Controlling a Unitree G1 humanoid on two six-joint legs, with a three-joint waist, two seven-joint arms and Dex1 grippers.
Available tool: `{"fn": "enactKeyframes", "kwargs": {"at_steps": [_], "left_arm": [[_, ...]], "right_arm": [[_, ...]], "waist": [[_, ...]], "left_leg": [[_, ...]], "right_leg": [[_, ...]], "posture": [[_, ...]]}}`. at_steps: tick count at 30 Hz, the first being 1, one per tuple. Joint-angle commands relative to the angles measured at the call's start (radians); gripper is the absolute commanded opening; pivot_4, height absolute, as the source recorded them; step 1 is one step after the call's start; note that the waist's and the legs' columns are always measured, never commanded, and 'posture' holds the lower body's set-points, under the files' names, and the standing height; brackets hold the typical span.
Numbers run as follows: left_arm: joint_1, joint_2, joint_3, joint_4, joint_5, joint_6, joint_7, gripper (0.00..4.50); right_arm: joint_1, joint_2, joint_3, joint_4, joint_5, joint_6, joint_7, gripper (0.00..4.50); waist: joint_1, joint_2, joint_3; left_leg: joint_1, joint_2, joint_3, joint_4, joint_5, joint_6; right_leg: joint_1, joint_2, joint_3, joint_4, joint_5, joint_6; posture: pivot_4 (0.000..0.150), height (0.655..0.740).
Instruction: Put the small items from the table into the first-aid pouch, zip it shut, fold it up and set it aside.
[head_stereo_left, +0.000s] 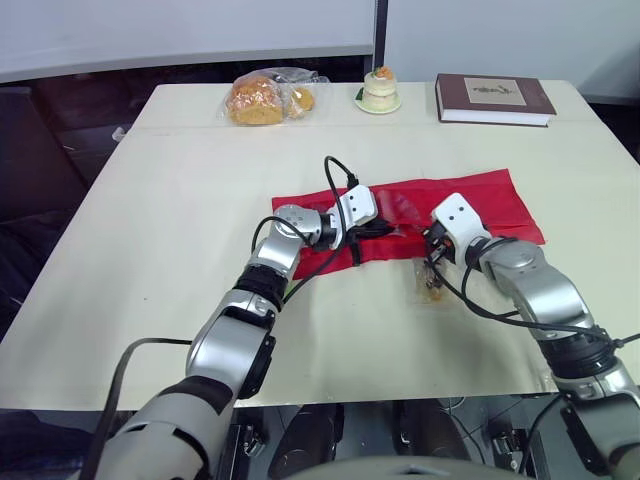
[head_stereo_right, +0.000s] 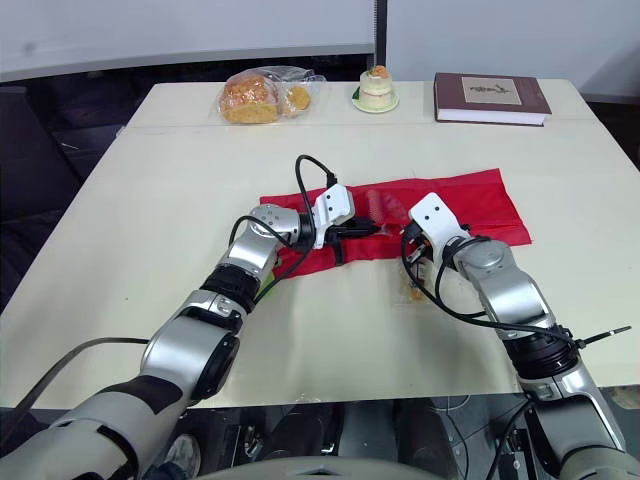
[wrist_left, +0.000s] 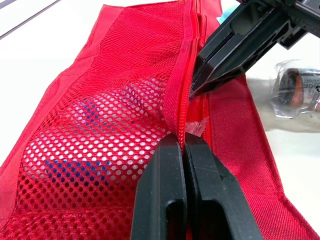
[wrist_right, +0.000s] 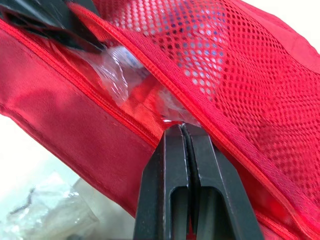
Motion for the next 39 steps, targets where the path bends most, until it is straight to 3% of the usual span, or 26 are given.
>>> {"fn": "enactKeyframes", "kwargs": {"at_steps": [1,13,28,35,39], "left_arm": [[-0.016,0.005,0.01,-0.026,-0.017,-0.017,0.001,0.0],[-0.016,0.001,0.007,-0.025,-0.016,-0.019,-0.001,0.0],[-0.018,0.003,0.008,-0.022,-0.015,-0.022,0.004,0.0],[-0.028,0.025,0.0,0.003,0.008,-0.06,0.015,0.0],[-0.045,0.032,0.012,0.026,-0.001,-0.061,0.019,0.0]], "right_arm": [[-0.024,0.007,-0.012,-0.034,-0.013,-0.02,0.002,0.03],[-0.043,0.061,0.012,0.042,-0.086,-0.145,-0.015,0.03],[-0.127,0.228,0.04,0.197,-0.136,-0.273,-0.027,0.03],[-0.069,0.161,-0.01,0.003,-0.065,-0.209,0.077,0.03],[0.023,0.076,-0.116,-0.217,0.076,-0.157,0.187,0.03]], "waist": [[0.0,0.0,0.0],[-0.001,0.0,0.0],[-0.004,0.0,0.0],[-0.002,0.0,0.0],[-0.001,0.0,0.0]], "left_leg": [[0.0,0.0,0.0,0.0,0.0,0.0],[0.0,0.0,0.0,0.0,0.0,0.0],[0.0,0.0,0.0,0.0,0.0,0.0],[0.0,0.0,0.0,0.0,0.0,0.0],[0.0,0.0,0.0,0.0,0.0,0.0]], "right_leg": [[0.0,0.0,0.0,0.0,0.0,0.0],[0.0,0.0,0.0,0.0,0.0,0.0],[0.0,0.0,0.0,0.0,0.0,0.0],[0.0,0.0,0.0,0.0,0.0,0.0],[0.0,0.0,0.0,0.0,0.0,0.0]], "posture": [[0.15,0.7289],[0.15,0.7289],[0.15,0.7289],[0.15,0.7289],[0.15,0.7289]]}}
